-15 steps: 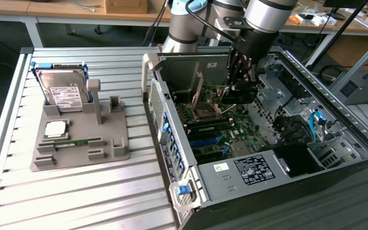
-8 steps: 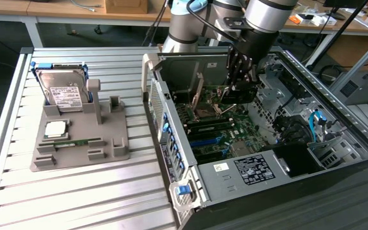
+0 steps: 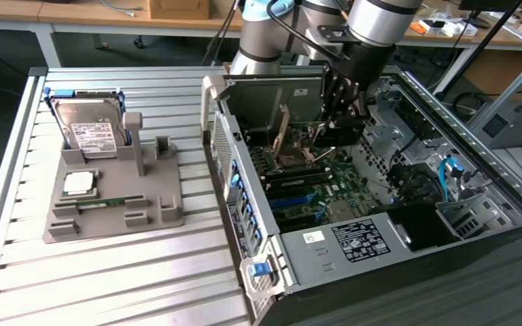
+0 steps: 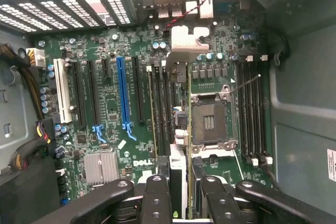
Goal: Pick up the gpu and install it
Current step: 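Insert the gpu into the slot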
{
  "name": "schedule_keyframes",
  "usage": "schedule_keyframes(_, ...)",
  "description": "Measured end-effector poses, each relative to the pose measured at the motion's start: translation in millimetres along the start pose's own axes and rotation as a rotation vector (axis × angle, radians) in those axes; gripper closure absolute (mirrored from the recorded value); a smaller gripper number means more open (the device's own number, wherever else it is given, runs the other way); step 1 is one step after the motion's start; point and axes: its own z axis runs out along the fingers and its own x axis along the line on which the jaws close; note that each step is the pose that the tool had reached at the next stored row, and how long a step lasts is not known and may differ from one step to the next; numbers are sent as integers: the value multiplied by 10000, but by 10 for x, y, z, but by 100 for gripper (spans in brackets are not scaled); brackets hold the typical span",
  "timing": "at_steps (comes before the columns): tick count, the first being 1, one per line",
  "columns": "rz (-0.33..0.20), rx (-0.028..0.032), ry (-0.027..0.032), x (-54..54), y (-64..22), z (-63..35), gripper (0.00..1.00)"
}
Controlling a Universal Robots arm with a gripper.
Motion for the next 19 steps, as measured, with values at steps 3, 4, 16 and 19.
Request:
schedule_keyframes(3,-203,-6,2,0,0,0,73)
schedule_keyframes(4,-275,-7,2,0,0,0,73)
schedule_keyframes(16,-492,-13,1,6,-1,1,73)
schedule_keyframes(19,-492,-13,3,23,-2,-1,73)
